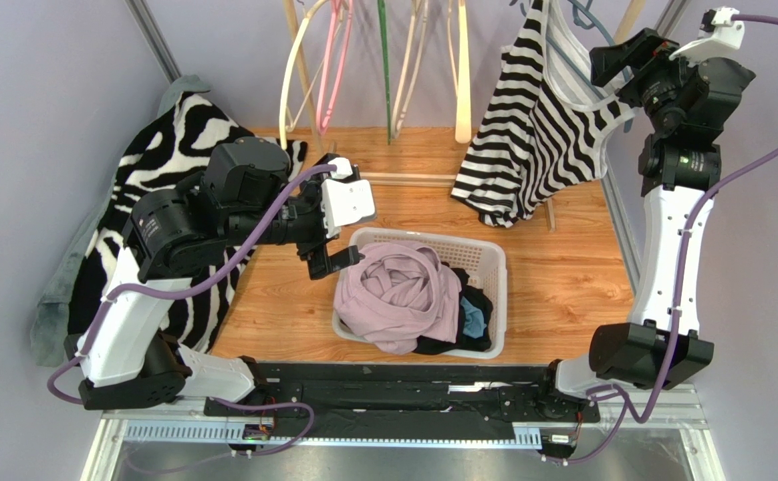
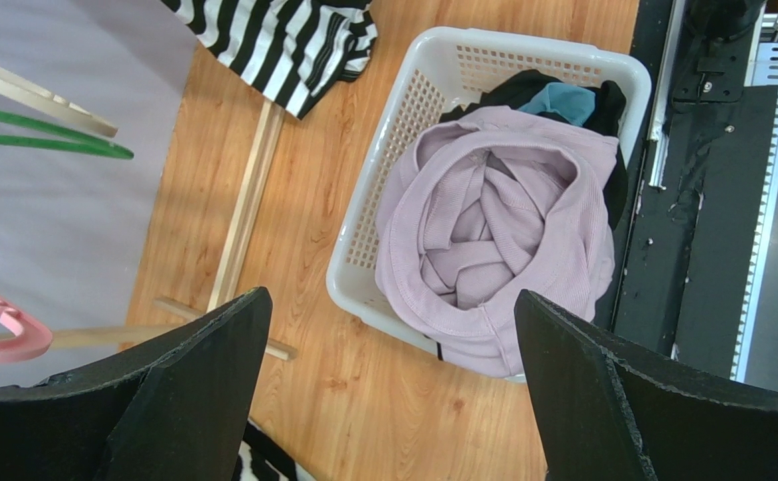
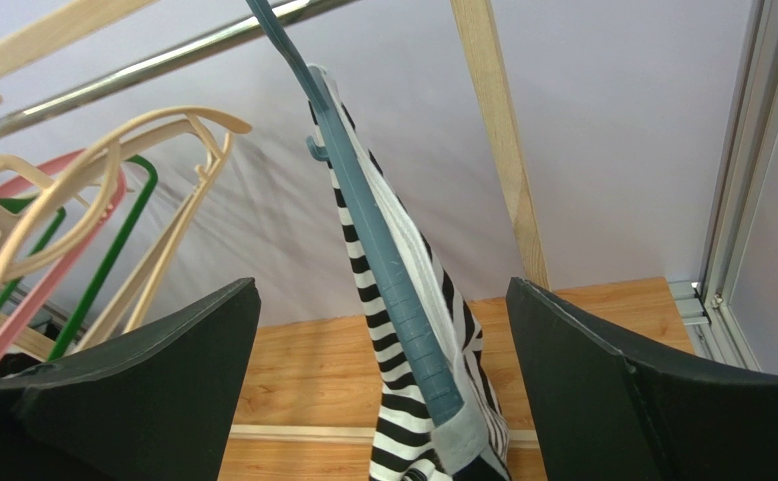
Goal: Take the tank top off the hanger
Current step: Move the hanger to the clothesline.
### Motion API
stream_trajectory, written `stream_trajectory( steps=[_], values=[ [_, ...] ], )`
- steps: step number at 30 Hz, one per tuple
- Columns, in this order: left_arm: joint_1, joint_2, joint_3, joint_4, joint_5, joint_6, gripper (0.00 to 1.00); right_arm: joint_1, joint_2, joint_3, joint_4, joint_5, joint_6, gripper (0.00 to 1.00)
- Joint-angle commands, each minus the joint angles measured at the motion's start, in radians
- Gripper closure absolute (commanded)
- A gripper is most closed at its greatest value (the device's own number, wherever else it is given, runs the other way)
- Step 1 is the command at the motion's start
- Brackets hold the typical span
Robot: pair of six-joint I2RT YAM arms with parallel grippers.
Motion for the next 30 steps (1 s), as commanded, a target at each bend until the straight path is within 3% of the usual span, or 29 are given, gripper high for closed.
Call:
stream_trajectory(
  steps=[1, 5, 6, 8, 13, 16, 17, 22, 30],
  values=[
    [-0.001, -0.022, -0.003, 0.026, -0.009, 0.018, 0.01, 0.019, 0.014, 0.014, -0.002, -0.002, -0.072, 0.06],
    [-0.001, -0.019, -0.003, 0.038, -0.033, 0.007, 0.01, 0.033, -0.006, -0.021, -0.005, -0.024, -0.067, 0.30],
    [-0.001, -0.017, 0.002, 0.038, -0.036, 0.006, 0.01, 0.050, -0.011, -0.029, -0.006, -0.018, -0.075, 0.45],
    [-0.001, -0.019, 0.002, 0.037, -0.030, 0.006, 0.01, 0.070, -0.024, -0.024, -0.023, 0.005, -0.104, 0.58],
    [-0.001, -0.012, 0.005, 0.037, -0.036, 0.003, 0.01, 0.172, -0.027, 0.019, -0.064, 0.109, -0.178, 0.67],
    [-0.001, -0.009, 0.017, 0.031, -0.030, -0.002, 0.01, 0.215, 0.014, 0.094, -0.113, 0.131, -0.198, 0.82],
    [-0.001, -0.008, 0.020, 0.031, -0.032, -0.004, 0.01, 0.225, 0.026, 0.115, -0.147, 0.139, -0.204, 0.98],
    [-0.001, -0.017, 0.013, 0.029, -0.047, 0.004, 0.01, 0.312, 0.059, 0.172, -0.154, 0.218, -0.282, 1.00],
    [-0.001, -0.032, -0.006, 0.031, -0.064, 0.009, 0.01, 0.327, 0.011, 0.128, 0.032, 0.211, -0.262, 1.00]
  ],
)
